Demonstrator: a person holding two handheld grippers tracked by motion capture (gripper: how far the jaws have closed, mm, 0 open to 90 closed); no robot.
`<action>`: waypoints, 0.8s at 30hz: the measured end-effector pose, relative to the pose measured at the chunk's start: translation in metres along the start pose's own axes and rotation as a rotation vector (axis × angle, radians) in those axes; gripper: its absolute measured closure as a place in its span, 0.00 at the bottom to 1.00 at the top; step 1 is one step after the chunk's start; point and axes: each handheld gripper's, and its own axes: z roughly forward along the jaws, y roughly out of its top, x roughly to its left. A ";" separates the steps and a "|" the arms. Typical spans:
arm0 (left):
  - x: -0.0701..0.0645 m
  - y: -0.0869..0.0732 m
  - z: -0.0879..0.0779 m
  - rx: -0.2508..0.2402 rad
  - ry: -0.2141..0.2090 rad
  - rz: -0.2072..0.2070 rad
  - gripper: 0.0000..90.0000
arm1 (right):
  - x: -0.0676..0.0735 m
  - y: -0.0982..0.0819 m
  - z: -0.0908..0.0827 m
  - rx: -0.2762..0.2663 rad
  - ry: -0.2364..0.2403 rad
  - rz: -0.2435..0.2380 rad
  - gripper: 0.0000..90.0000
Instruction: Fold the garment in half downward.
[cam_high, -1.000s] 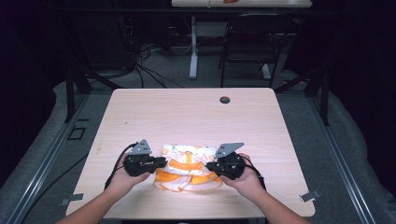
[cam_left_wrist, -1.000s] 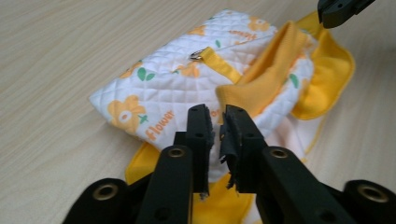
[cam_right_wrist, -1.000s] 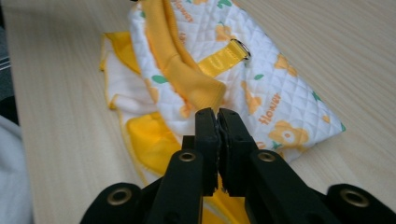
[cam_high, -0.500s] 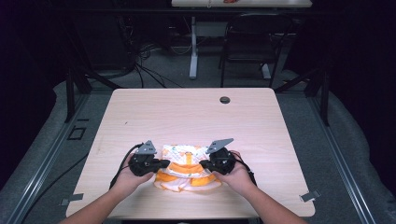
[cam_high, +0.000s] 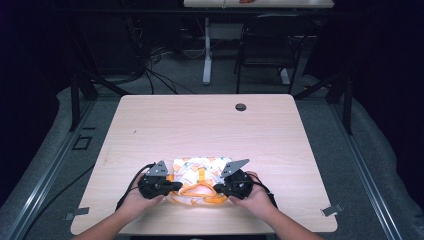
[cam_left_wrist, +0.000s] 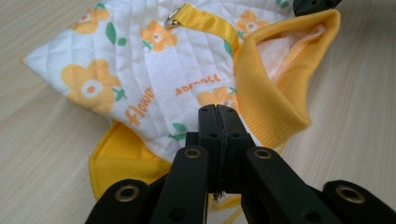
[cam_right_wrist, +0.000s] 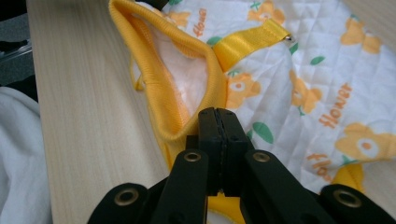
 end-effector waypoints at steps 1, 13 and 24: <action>0.000 -0.002 0.000 0.006 -0.002 0.004 1.00 | 0.001 -0.002 0.001 0.010 0.004 -0.002 1.00; -0.003 -0.012 0.005 0.007 0.007 0.005 0.99 | 0.004 -0.015 0.011 0.050 0.029 0.012 1.00; 0.001 -0.011 0.008 0.014 0.025 -0.014 1.00 | -0.001 -0.014 0.013 0.054 0.009 0.043 1.00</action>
